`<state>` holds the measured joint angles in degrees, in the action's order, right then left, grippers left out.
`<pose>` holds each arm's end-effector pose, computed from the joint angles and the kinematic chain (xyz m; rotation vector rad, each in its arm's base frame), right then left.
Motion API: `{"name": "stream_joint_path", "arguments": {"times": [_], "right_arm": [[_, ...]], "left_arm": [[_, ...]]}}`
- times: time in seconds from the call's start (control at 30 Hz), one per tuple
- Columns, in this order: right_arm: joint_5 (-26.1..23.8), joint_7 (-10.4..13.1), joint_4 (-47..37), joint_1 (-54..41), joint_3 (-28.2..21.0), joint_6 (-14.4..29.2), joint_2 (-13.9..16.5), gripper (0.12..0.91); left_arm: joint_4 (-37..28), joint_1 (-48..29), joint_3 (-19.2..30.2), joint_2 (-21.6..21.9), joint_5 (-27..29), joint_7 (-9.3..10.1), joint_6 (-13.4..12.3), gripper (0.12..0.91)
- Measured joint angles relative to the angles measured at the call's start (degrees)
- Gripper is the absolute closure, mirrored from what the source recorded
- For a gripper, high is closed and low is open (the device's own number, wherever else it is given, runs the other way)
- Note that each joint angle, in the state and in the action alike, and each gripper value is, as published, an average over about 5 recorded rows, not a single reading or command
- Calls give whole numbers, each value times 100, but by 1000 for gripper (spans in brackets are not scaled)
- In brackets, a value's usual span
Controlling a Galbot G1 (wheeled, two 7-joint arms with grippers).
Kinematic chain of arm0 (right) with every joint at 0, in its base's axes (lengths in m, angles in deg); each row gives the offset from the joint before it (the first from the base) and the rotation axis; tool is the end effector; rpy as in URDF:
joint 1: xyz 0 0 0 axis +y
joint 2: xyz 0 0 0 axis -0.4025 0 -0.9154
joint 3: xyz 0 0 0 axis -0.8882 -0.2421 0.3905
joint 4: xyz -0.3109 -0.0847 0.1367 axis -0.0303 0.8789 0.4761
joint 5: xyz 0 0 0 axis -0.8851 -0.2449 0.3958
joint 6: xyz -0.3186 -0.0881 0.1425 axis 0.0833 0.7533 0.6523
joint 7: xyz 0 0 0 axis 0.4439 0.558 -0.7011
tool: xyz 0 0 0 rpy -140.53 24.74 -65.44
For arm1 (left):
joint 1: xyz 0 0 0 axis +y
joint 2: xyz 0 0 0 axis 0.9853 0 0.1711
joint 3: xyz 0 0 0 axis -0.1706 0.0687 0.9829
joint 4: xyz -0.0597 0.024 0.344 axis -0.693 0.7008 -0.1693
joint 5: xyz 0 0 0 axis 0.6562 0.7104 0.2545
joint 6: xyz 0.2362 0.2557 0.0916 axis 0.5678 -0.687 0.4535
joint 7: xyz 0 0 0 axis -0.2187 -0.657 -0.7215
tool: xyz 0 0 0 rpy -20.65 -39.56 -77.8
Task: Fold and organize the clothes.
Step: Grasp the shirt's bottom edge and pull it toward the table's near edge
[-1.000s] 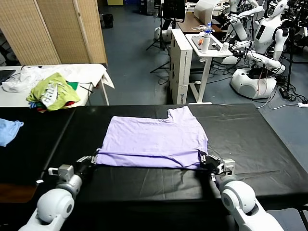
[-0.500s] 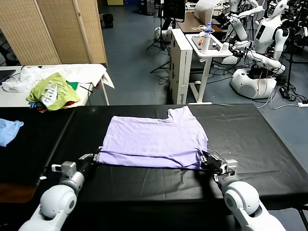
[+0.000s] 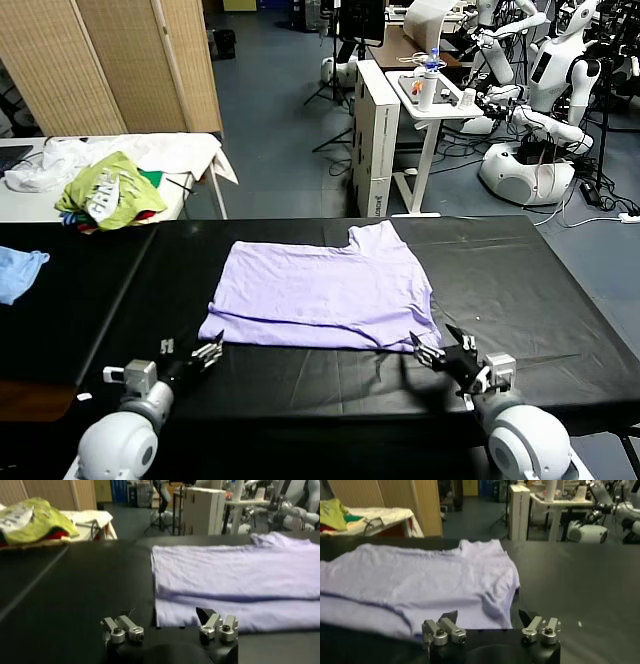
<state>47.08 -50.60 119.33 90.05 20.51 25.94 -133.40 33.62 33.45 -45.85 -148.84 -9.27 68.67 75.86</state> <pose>0.2215 -0.0716 -0.2702 0.2588 -2.6327 0.0319 0.2296 0.0986 -0.3029 -0.1310 -2.6811 -0.0286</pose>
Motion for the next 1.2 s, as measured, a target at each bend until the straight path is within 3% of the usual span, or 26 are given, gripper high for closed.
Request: {"name": "stream_joint_path", "arguments": {"times": [0.13, 0.2, 0.33, 0.5, 0.6, 0.9, 1.2], "right_arm": [[-29, 0, -25, 27, -13, -1, -12, 288], [-41, 0, -30, 42, -16, -1, -13, 346], [-51, 0, -24, 75, -16, -2, -12, 496], [-47, 52, 44, 145, -11, -37, 13, 776], [9, 155, 131, 214, -3, -159, 45, 877], [164, 375, 605, 605, 165, -676, 242, 885], [202, 380, 1031, 1094, 424, -1129, 339, 885]], "left_arm": [[-54, -2, -1, -4, -24, 0, -7, 131], [-65, -3, -3, 0, -34, -6, -19, 177], [-52, 3, -3, 2, -47, -19, -41, 391], [3, 46, 1, -4, -45, -40, -52, 712], [71, 100, -1, 1, -34, -35, -51, 851], [468, 540, -156, 28, 216, 62, 49, 883], [1019, 1422, -430, -18, 399, 65, 85, 883]]}}
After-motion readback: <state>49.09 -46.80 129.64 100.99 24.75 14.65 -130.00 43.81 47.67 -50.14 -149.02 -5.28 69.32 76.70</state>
